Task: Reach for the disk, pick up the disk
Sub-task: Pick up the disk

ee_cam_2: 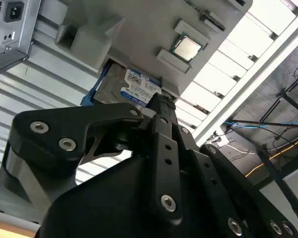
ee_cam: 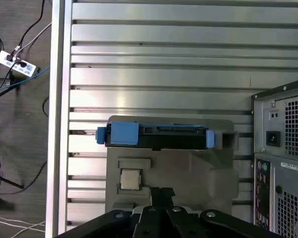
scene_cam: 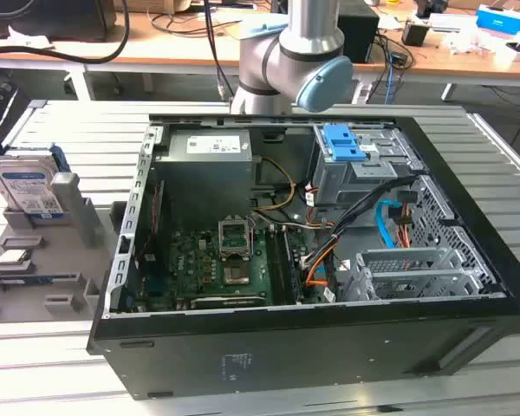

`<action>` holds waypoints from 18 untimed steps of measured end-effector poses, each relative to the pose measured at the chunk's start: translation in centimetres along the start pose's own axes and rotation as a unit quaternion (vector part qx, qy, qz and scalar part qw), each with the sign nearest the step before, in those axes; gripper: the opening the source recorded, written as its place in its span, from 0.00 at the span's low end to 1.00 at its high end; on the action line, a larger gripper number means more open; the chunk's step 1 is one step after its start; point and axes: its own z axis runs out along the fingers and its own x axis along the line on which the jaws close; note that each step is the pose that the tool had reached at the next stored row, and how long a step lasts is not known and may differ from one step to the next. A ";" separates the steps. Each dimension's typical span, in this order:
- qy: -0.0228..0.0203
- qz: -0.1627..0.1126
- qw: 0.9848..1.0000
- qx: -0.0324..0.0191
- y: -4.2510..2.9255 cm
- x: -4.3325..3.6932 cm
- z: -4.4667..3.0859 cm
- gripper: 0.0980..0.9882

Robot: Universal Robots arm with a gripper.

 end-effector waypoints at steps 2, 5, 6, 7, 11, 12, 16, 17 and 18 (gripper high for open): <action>0.000 -0.009 1.000 0.000 0.00 0.00 0.00 0.01; 0.001 -0.028 1.000 0.000 0.00 0.00 0.00 0.01; 0.001 -0.038 0.999 0.000 0.00 0.00 0.00 0.01; 0.002 -0.047 0.999 0.000 0.00 0.00 0.00 0.01; 0.003 -0.068 0.998 0.000 0.00 0.00 0.00 0.01; 0.003 -0.079 0.997 0.000 0.00 0.00 0.00 0.01; 0.004 -0.100 0.995 0.000 0.00 0.00 0.00 0.01; 0.004 -0.106 0.994 0.000 0.00 0.00 0.00 0.01; 0.004 -0.114 0.993 0.000 0.00 0.00 0.00 0.01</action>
